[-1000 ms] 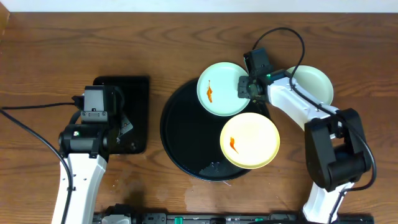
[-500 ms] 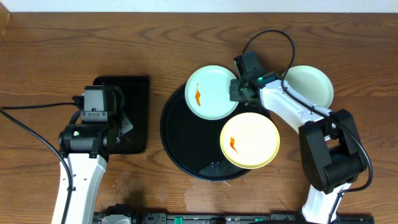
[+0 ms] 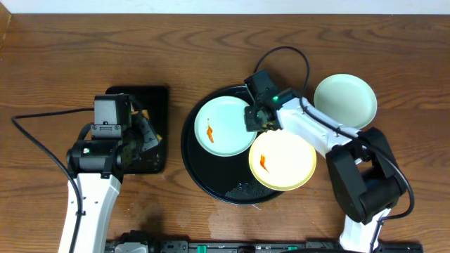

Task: Clean dirty plates on tray and stack at the side

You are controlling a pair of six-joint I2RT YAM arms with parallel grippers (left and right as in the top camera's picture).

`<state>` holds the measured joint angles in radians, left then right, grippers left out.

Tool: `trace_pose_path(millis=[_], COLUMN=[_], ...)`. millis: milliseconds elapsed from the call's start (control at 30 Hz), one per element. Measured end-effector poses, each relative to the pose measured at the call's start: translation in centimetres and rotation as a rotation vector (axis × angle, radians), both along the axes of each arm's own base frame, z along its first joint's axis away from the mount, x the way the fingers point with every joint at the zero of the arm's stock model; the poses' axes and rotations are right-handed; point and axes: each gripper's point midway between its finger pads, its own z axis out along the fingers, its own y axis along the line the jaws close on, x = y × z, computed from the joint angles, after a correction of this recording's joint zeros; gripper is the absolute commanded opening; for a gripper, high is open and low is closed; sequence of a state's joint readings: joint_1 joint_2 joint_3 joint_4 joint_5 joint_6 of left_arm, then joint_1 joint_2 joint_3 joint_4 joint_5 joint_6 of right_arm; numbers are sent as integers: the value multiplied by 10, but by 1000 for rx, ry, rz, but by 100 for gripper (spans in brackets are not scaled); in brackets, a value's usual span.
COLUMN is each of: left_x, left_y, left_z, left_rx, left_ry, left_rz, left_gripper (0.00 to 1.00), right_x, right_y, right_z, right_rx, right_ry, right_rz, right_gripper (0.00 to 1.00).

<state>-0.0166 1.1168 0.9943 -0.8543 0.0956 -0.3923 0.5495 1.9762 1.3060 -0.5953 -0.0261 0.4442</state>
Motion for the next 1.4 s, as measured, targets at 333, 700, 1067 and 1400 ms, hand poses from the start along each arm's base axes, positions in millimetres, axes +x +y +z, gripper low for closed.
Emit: trace_pose_path(millis=[333,700,1067,1400], left_x=[11,45,67,69], left_y=[-41,-129,-148,-178], left_z=[-1,-55,-106,-108], left_rx=[-187,-305,-372,-420], left_ry=[-6,88,175,153], left_rz=[-125,-283,-172,-233], left_gripper=[8,8,8,8], right_x=[-6,-7,-9,-9], right_y=[12,12,11,11], right_z=[1,0,-1,-1], right_rx=[6,5,0,0], right_ry=[-5,0,8,8], right_rz=[32,33,33,33], right_gripper=[1,1,1,1])
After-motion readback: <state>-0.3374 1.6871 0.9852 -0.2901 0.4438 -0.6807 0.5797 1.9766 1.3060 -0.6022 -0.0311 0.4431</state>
